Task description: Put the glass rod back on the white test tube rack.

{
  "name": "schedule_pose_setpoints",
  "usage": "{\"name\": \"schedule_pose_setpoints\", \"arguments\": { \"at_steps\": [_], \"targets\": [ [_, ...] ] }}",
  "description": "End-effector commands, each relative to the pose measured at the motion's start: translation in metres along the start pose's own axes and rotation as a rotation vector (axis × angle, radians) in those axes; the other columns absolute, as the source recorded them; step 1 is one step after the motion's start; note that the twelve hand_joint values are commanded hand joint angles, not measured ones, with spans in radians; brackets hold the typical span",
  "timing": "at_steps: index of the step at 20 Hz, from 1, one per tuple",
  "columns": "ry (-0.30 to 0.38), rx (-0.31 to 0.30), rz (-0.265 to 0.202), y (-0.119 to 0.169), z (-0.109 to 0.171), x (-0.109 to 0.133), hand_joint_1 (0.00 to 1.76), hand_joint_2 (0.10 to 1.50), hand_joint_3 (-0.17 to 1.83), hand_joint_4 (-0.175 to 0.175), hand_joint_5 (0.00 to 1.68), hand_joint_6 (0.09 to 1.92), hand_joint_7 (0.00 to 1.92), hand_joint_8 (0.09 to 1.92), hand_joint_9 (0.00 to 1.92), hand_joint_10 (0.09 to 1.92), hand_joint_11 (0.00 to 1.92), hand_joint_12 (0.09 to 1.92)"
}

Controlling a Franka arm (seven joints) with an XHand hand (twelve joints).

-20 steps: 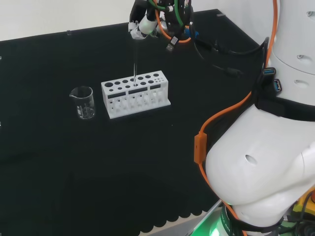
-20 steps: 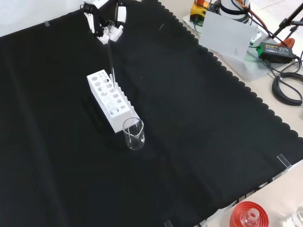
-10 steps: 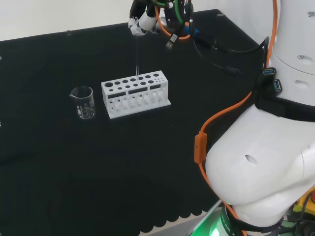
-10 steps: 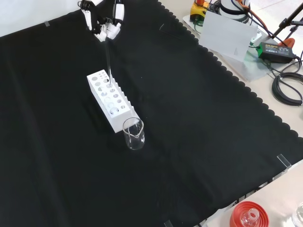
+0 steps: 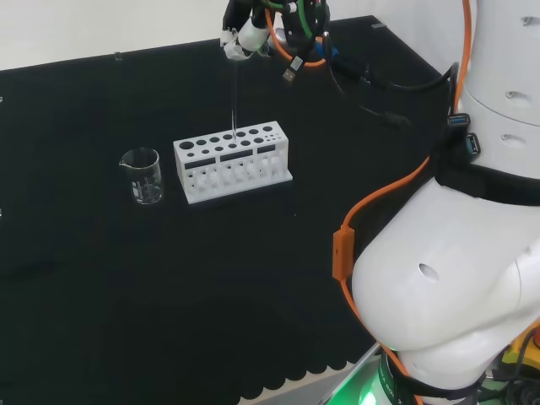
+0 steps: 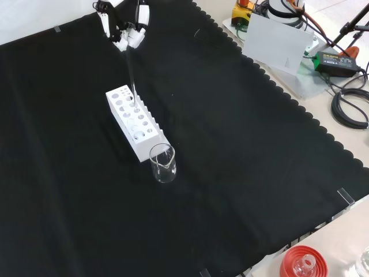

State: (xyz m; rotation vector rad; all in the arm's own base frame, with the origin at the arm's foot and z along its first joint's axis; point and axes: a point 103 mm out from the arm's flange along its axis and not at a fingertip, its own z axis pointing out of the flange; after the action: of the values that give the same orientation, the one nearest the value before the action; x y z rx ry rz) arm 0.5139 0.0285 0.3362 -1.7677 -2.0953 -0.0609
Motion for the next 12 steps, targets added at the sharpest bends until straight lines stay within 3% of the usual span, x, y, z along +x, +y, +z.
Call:
{"name": "schedule_pose_setpoints", "arguments": {
  "at_steps": [1, 12],
  "targets": [
    [0.001, 0.008, -0.005, 0.006, 0.006, 0.001, 1.31, 0.77, 0.57, -0.175, 1.06, 0.72, 1.22, 1.02, 1.77, 0.55, 1.62, 0.73],
    [0.003, 0.035, 0.002, 0.014, 0.020, -0.004, 1.31, 0.77, 0.57, -0.175, 1.06, 0.72, 1.22, 1.01, 1.77, 0.55, 1.62, 0.73]
  ]
}}
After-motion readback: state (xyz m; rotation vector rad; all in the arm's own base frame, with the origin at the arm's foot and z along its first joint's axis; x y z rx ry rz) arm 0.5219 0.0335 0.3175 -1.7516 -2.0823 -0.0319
